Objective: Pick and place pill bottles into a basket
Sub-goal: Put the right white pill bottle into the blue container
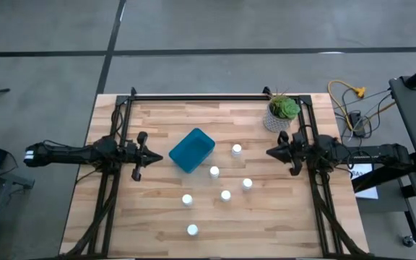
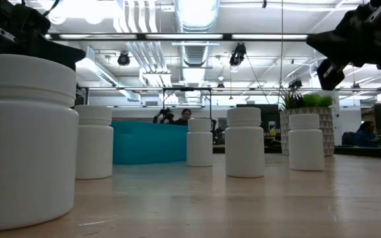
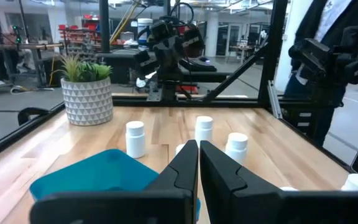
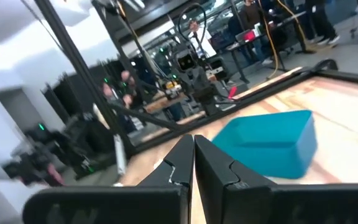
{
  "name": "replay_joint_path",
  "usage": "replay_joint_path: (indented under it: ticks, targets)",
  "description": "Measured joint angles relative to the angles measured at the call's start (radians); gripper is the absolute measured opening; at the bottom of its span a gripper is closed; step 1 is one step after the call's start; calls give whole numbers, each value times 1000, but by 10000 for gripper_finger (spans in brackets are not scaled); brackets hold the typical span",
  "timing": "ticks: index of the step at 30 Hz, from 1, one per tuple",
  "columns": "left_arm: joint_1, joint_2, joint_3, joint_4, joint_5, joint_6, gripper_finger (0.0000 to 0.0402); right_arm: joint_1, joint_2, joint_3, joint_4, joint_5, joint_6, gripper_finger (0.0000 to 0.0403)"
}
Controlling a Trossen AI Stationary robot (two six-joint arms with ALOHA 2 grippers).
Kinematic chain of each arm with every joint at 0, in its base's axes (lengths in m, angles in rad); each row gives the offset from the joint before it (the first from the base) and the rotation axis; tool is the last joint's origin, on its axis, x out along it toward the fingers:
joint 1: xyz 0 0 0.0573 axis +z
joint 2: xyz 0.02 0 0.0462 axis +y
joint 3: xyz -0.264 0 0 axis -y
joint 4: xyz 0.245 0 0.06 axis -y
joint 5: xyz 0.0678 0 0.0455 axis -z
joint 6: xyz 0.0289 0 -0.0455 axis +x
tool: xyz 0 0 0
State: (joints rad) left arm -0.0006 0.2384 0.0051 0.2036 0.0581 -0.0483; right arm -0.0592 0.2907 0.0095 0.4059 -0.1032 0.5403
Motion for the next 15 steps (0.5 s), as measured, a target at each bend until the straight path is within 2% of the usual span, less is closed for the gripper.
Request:
replay_joint_path:
  ticks: [1,5,8,15]
  targets:
    - [0,0,0,15,0,-30,0,0,0,0,10,0,27,9]
    - [-1,-1,0,49,-4,-311,0,0,0,0,63,0,138,9]
    - [-1,1,0,79,-11,-410,0,0,0,0,104,9,181,9]
    - [-1,3,0,264,-11,-594,0,0,0,0,153,223,379,9]
